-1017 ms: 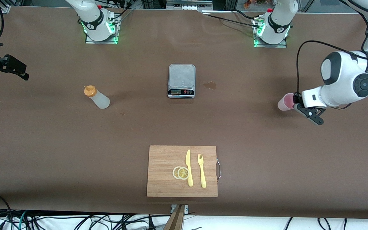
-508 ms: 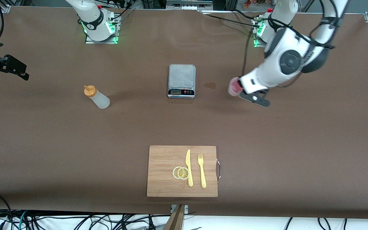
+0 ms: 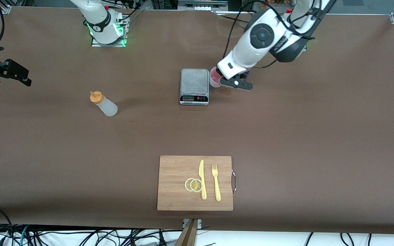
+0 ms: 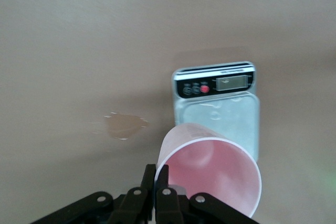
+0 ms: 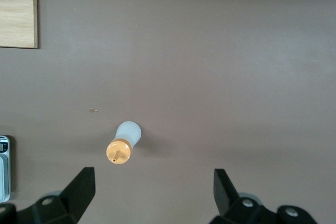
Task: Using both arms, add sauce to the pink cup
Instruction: 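Carry the pink cup with the left gripper over the scale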
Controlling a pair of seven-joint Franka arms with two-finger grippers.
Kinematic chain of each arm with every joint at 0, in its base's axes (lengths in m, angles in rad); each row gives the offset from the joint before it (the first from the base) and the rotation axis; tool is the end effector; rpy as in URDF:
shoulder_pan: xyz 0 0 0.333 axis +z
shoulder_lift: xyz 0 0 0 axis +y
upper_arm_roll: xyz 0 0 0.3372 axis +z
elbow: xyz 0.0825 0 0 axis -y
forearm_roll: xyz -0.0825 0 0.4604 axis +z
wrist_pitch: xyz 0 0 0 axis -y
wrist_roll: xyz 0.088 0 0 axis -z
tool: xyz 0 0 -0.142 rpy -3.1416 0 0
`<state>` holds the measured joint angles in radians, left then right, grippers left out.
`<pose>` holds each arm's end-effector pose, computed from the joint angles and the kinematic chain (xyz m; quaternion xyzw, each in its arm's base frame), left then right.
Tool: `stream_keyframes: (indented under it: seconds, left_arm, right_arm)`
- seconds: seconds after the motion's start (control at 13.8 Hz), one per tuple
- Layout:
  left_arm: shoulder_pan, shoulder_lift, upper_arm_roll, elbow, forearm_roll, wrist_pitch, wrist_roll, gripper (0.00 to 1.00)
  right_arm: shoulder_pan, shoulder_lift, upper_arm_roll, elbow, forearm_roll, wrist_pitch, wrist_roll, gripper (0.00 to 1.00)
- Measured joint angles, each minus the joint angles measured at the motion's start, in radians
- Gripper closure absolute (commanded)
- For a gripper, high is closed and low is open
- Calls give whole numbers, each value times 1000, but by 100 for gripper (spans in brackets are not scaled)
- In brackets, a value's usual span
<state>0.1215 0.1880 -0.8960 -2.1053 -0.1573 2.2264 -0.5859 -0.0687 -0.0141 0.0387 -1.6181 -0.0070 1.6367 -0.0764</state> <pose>0.4421 -0.4439 0.3045 0.9900 -0.0413 -0.0862 0.1041 0.6329 -0.0198 0.5995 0.9996 0.0234 0.0161 0.0046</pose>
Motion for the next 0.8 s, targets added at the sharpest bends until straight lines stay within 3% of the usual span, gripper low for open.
stream_keyframes:
  seconds: [0.29, 0.8]
  left_arm:
    - [-120, 50, -1, -70, 63, 161, -156, 100]
    - [-136, 219, 5, -61, 311, 260, -260, 100]
  right_arm:
    - [0, 3, 0, 0, 0, 0, 0, 0]
    - [0, 6, 0, 0, 0, 0, 0, 0]
